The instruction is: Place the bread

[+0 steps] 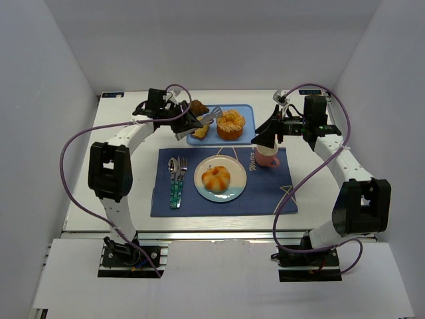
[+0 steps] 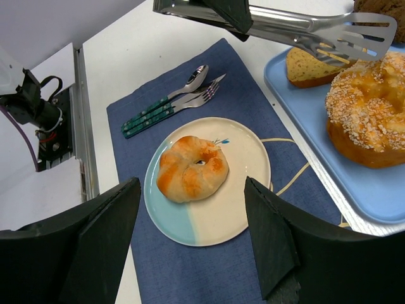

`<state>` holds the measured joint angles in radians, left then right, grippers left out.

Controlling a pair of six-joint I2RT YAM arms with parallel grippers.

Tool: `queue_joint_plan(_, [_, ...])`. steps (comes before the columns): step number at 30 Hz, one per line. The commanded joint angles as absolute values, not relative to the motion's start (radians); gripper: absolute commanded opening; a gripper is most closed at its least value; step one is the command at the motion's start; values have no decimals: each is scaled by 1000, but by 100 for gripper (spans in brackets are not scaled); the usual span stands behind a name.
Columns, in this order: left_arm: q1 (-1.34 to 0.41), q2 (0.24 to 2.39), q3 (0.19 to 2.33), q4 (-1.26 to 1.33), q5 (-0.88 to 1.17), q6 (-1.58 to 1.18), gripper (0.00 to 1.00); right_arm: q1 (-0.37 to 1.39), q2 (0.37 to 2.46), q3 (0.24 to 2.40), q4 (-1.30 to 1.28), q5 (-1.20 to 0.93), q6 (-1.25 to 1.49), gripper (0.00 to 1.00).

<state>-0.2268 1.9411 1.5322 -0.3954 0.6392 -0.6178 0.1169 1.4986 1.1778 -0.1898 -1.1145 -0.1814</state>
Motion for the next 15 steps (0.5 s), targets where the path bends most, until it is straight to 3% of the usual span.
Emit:
queue_joint_plan(1, [-236, 1908, 1540, -393, 678, -603, 61, 112, 1470, 1178, -160, -1138, -173, 72])
queue_joint_plan(15, [-278, 1986, 1611, -488, 693, -543, 58, 110, 1470, 1183, -163, -1137, -173, 72])
